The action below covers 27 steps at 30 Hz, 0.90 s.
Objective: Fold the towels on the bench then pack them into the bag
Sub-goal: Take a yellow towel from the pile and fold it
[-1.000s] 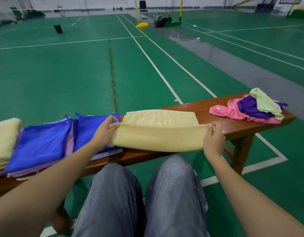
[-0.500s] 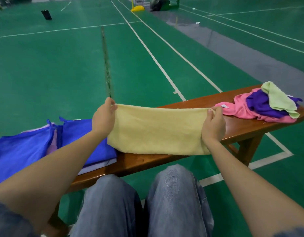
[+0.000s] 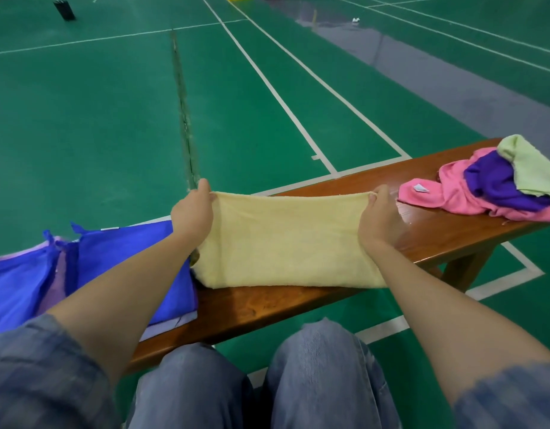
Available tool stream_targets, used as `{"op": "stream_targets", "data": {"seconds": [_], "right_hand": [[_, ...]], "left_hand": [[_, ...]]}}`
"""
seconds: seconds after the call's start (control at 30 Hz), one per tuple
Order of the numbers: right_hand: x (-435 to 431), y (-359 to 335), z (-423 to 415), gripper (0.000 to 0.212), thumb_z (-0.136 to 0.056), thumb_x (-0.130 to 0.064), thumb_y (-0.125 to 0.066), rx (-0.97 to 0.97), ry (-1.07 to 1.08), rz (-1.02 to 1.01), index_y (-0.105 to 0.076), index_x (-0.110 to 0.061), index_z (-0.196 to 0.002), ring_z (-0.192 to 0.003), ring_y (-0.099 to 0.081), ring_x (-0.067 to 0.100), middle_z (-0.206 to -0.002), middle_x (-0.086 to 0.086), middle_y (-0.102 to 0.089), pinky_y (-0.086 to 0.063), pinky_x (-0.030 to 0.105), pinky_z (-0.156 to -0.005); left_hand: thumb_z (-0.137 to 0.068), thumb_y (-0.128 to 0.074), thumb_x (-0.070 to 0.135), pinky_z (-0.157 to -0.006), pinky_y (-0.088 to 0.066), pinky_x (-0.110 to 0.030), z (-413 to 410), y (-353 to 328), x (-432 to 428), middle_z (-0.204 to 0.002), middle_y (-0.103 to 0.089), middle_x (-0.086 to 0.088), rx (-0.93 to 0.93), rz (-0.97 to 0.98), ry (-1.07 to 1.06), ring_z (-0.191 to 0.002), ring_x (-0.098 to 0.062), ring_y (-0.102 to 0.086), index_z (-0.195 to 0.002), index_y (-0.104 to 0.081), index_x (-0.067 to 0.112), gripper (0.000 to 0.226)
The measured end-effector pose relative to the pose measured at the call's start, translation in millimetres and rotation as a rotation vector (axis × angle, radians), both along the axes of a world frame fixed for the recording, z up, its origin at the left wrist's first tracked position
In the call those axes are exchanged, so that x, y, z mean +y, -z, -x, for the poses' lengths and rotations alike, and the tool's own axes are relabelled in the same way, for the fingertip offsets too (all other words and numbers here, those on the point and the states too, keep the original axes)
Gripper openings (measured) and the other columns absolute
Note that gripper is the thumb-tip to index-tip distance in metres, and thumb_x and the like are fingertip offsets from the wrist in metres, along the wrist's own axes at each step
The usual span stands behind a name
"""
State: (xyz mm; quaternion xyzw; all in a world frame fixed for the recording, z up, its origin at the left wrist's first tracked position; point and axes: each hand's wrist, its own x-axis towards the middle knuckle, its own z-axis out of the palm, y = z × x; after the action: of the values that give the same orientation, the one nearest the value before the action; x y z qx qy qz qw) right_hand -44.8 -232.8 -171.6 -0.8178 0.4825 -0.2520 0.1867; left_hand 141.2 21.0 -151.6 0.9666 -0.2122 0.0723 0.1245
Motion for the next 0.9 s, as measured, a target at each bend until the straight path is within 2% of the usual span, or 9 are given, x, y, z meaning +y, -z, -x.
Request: {"op": "stream_targets", "data": {"seconds": [0.23, 0.3, 0.37, 0.47, 0.53, 0.57, 0.63, 0.73, 0.9], "right_hand": [[-11.2, 16.0, -9.9, 0.017, -0.101, -0.025, -0.038, 0.106, -0.035, 0.046, -0.048, -0.012, -0.107, -0.075, -0.056, 0.02, -0.093, 0.007, -0.064, -0.026, 0.023, -0.051], [-12.4, 15.3, -12.1, 0.018, -0.1, -0.026, -0.042, 0.104, -0.048, 0.075, -0.048, -0.012, -0.108, -0.086, -0.057, 0.022, -0.101, 0.008, -0.062, -0.041, 0.027, -0.062], [-8.5, 13.9, -9.5, 0.023, -0.098, -0.029, -0.045, 0.103, -0.063, 0.141, -0.048, -0.012, -0.113, -0.097, -0.053, 0.023, -0.11, 0.009, -0.057, -0.045, 0.033, -0.079], [9.8, 10.7, -4.3, 0.027, -0.096, -0.031, -0.045, 0.064, -0.135, 0.244, -0.049, -0.013, -0.115, -0.106, -0.048, 0.024, -0.117, 0.008, -0.053, -0.041, 0.037, -0.092], [27.5, 6.0, 0.2, 0.028, -0.096, -0.033, -0.043, 0.067, -0.241, 0.277, -0.053, -0.015, -0.116, -0.113, -0.047, 0.023, -0.122, 0.006, -0.053, -0.036, 0.038, -0.1], [36.2, 5.1, 3.0, 0.032, -0.097, -0.036, -0.042, 0.097, -0.324, 0.256, -0.053, -0.017, -0.12, -0.117, -0.045, 0.022, -0.125, 0.005, -0.053, -0.033, 0.037, -0.103], [50.2, 10.4, 11.3, 0.045, -0.097, -0.047, -0.034, 0.24, -0.495, 0.171, -0.043, -0.025, -0.135, -0.132, -0.034, 0.021, -0.142, 0.004, -0.042, -0.02, 0.039, -0.112], [50.6, 21.6, 23.5, 0.059, -0.095, -0.06, -0.019, 0.47, -0.587, 0.065, -0.014, -0.037, -0.149, -0.146, -0.002, 0.02, -0.159, -0.002, -0.006, 0.002, 0.047, -0.116], [31.5, 23.7, 32.9, 0.059, -0.095, -0.06, -0.014, 0.564, -0.585, 0.081, -0.002, -0.041, -0.149, -0.146, 0.007, 0.017, -0.159, -0.006, 0.006, 0.004, 0.051, -0.116]], "left_hand": [[-0.099, -0.028, 0.018, -0.056, -0.03, -0.034, -4.2, 19.6, -5.9, -0.093, -0.056, -0.015, 0.042, -0.019, -0.066, -0.07, -0.032, -0.049, -0.092, -0.033, 0.011, 0.011], [-0.101, -0.028, 0.022, -0.062, -0.035, -0.038, -2.6, 18.3, -7.2, -0.104, -0.053, -0.017, 0.067, 0.053, -0.12, -0.079, -0.034, -0.05, -0.101, -0.039, 0.009, 0.017], [-0.101, -0.033, 0.027, -0.077, -0.037, -0.043, 2.3, 14.7, -10.7, -0.116, -0.05, -0.018, 0.003, 0.082, -0.118, -0.097, -0.036, -0.049, -0.117, -0.045, 0.007, 0.029], [-0.099, -0.035, 0.034, -0.093, -0.034, -0.041, 12.3, 9.8, -12.8, -0.128, -0.054, -0.006, -0.091, 0.042, 0.135, -0.116, -0.029, -0.046, -0.122, -0.055, 0.016, 0.035], [-0.093, -0.026, 0.051, -0.103, -0.031, -0.04, 22.6, 7.1, -11.5, -0.137, -0.051, 0.001, 0.003, -0.063, 0.362, -0.127, -0.023, -0.042, -0.123, -0.058, 0.026, 0.051], [-0.088, -0.022, 0.062, -0.11, -0.026, -0.042, 29.1, 6.3, -9.4, -0.145, -0.044, 0.003, 0.101, -0.125, 0.43, -0.134, -0.021, -0.035, -0.13, -0.053, 0.031, 0.061], [-0.086, -0.024, 0.073, -0.116, -0.011, -0.048, 40.1, 6.8, -4.0, -0.157, -0.016, 0.005, 0.3, -0.329, 0.475, -0.145, -0.021, -0.013, -0.145, -0.027, 0.038, 0.069], [-0.082, -0.028, 0.076, -0.113, 0.002, -0.057, 56.2, 11.8, 6.7, -0.157, 0.018, 0.005, 0.403, -0.508, 0.424, -0.145, -0.025, 0.013, -0.146, 0.006, 0.045, 0.079], [-0.08, -0.021, 0.079, -0.11, 0.009, -0.062, 83.6, 21.7, 6.7, -0.155, 0.026, 0.001, 0.415, -0.444, 0.328, -0.142, -0.029, 0.021, -0.144, 0.014, 0.045, 0.08]]}}
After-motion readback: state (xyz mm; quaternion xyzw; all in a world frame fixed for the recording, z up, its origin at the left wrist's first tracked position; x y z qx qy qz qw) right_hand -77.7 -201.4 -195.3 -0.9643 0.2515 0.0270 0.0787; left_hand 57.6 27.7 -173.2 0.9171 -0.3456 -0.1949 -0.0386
